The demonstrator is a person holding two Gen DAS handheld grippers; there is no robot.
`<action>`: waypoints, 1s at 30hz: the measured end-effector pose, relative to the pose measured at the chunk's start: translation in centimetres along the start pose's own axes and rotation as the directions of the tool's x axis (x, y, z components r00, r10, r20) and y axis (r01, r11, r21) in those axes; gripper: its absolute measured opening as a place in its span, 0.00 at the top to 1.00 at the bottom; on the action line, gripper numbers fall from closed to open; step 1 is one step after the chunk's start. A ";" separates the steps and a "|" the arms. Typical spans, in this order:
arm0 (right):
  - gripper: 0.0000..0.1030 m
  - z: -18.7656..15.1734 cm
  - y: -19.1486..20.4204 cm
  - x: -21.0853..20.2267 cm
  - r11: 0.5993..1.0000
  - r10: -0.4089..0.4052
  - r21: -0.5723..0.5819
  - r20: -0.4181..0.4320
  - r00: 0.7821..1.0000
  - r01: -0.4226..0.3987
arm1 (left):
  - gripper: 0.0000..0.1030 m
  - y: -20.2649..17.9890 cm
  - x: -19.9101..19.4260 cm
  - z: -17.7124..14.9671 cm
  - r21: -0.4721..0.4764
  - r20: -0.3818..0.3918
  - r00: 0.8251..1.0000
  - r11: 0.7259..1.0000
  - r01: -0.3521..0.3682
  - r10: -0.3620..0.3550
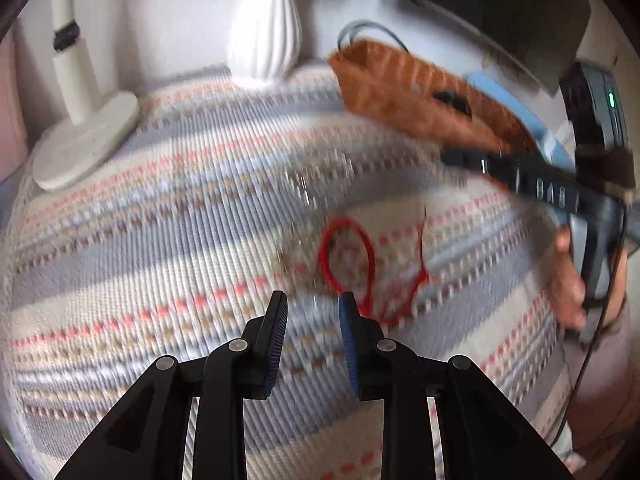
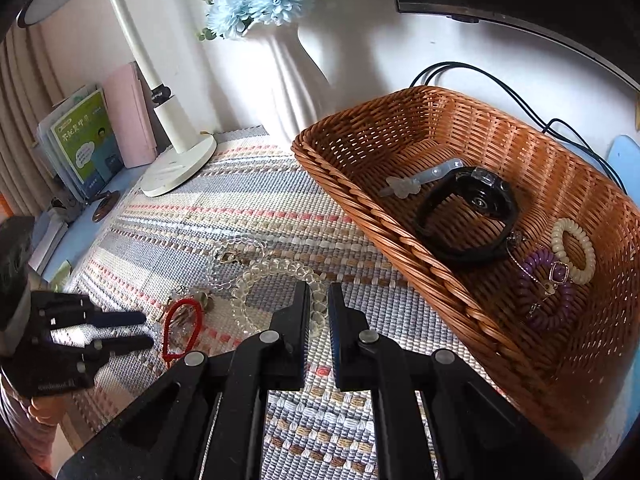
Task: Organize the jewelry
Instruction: 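Lift the red string bracelet with the left tool, then carry the red bracelet to the basket while the right tool carries the bead bracelet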
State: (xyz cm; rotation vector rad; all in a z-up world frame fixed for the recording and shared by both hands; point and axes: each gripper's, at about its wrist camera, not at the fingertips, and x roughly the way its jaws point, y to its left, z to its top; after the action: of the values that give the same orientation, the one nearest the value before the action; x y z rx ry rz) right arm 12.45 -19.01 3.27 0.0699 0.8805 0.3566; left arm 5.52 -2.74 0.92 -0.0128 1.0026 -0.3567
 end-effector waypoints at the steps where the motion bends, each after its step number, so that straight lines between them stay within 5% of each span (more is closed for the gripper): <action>1: 0.90 0.0 0.0 0.0 1.000 -0.002 0.001 -0.001 1.000 0.002 | 0.74 -0.1 0.0 0.5 -0.003 0.012 1.000 1.000 0.011 -0.011; 8: 0.90 0.0 0.0 -0.1 1.000 -0.001 0.006 0.000 1.000 0.001 | 0.74 -1.0 2.5 2.4 0.042 -0.030 0.999 0.999 0.023 -0.022; 9: 0.90 0.0 0.1 -0.1 1.000 -0.001 0.002 0.001 1.000 0.001 | 0.83 -0.7 2.7 2.4 0.033 -0.035 0.999 0.999 0.030 -0.029; 11: 0.90 0.0 0.3 -0.2 1.000 -0.007 -0.007 0.005 1.000 0.007 | 0.96 -0.5 2.5 2.3 0.023 -0.025 0.998 0.998 0.050 -0.050; 19: 0.90 0.2 0.2 -1.7 1.000 0.011 -0.007 0.065 0.998 -0.010 | 0.96 -1.5 -2.3 2.8 0.035 0.089 0.992 0.995 0.089 -0.091; 25: 0.90 2.4 -2.1 -7.6 0.997 0.014 0.074 0.234 0.972 -0.032 | 0.96 -2.9 -5.2 7.3 0.058 0.174 0.977 0.991 0.118 -0.127; 30: 0.90 6.3 -5.4 -12.2 0.988 -0.114 0.134 0.295 0.949 0.077 | 0.96 -4.8 -7.2 13.6 0.116 0.306 0.927 0.975 0.188 -0.215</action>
State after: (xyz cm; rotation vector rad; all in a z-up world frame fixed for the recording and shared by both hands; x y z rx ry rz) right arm 11.67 -27.59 15.20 0.1888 0.5984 0.1939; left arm 11.85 -7.13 15.05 -0.0952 0.6668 -0.5673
